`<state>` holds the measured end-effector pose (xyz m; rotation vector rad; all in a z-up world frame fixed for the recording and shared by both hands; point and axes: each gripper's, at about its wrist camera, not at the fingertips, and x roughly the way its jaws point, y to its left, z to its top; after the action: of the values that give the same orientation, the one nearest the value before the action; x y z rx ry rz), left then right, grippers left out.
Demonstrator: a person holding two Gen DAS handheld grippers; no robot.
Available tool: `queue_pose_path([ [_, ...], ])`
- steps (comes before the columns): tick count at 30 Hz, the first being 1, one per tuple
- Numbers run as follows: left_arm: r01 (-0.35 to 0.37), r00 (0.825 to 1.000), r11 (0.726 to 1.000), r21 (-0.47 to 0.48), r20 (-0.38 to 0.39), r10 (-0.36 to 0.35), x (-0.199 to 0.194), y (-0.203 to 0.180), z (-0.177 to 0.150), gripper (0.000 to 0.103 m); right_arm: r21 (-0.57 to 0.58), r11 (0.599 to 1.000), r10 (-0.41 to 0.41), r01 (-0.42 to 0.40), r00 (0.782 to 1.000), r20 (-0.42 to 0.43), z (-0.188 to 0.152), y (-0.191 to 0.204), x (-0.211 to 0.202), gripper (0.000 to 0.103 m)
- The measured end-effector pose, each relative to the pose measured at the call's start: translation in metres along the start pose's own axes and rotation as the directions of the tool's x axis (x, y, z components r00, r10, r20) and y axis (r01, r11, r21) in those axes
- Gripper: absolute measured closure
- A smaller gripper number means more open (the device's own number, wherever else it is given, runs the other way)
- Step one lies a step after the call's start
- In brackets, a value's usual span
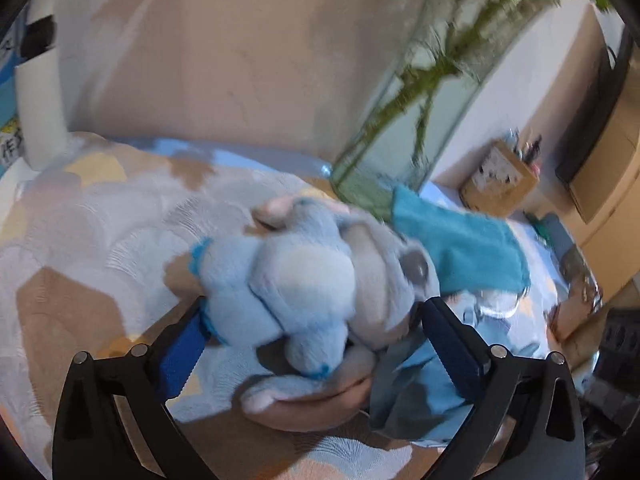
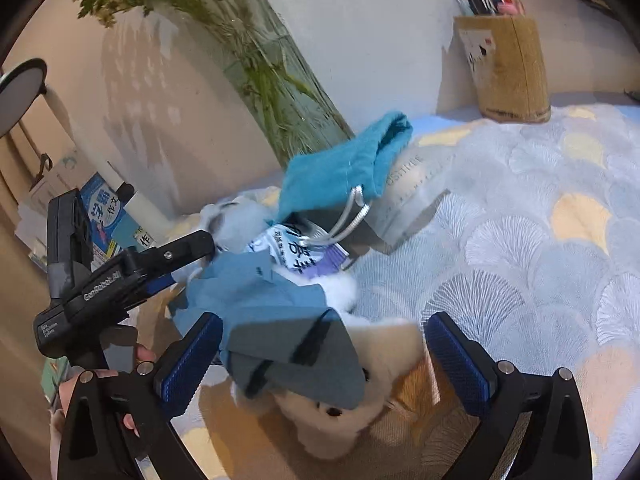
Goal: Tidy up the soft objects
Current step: 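Reach the left tool to the grey plush while the right tool reaches the blue cloth, then grasp the grey plush with the left tool while the right tool grasps the teal pouch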
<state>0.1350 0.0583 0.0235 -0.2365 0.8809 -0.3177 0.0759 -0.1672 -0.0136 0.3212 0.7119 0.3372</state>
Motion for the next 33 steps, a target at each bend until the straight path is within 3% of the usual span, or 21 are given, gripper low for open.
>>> queue_pose_path([
  [2,-0.014,1.0,0.999,0.029,-0.001,0.015,0.003,-0.006,-0.003,0.001,-0.008,1.0,0.001,-0.001,1.0,0.0,0.0,0.001,-0.001,0.0],
  [6,0.0,0.999,0.999,-0.037,0.034,0.002,-0.002,0.006,0.0,0.001,-0.034,0.999,0.029,-0.03,1.0,-0.006,-0.001,0.006,-0.002,0.0],
  [12,-0.121,0.985,0.993,0.011,0.128,0.119,-0.019,0.006,0.004,0.001,-0.049,0.998,0.042,-0.042,0.999,0.0,-0.005,0.009,-0.006,0.0],
  [17,-0.155,0.977,0.988,0.022,0.149,0.15,-0.026,0.003,0.007,0.001,-0.047,0.999,0.029,-0.027,0.999,0.044,-0.004,0.009,-0.013,0.0],
  [19,-0.137,0.979,0.991,-0.002,0.154,0.135,-0.028,0.003,0.011,0.001,-0.042,0.999,0.025,-0.02,0.992,0.12,0.003,0.008,-0.029,0.0],
  [22,-0.099,0.992,0.995,0.013,0.076,0.098,-0.012,-0.004,0.019,0.001,0.022,1.0,-0.016,0.012,0.983,0.185,0.029,0.003,-0.043,0.0],
  [24,-0.112,0.992,0.992,0.055,0.056,0.109,0.001,-0.012,0.021,0.0,0.041,0.999,-0.015,0.008,0.983,0.182,0.049,0.0,-0.038,0.0],
  [26,-0.099,0.992,0.994,0.045,0.084,0.095,0.003,-0.011,0.019,0.0,0.028,0.999,-0.023,0.019,0.983,0.184,0.067,0.001,-0.025,0.0],
  [29,-0.02,0.997,1.0,0.018,0.08,0.018,0.009,-0.004,0.014,0.0,0.023,0.999,-0.031,0.028,0.99,0.141,0.084,0.0,0.01,0.0],
  [33,0.055,0.998,0.997,-0.059,0.044,-0.052,0.015,0.006,0.014,0.0,-0.001,0.999,-0.036,0.037,0.991,0.128,0.082,-0.002,0.034,0.002],
])
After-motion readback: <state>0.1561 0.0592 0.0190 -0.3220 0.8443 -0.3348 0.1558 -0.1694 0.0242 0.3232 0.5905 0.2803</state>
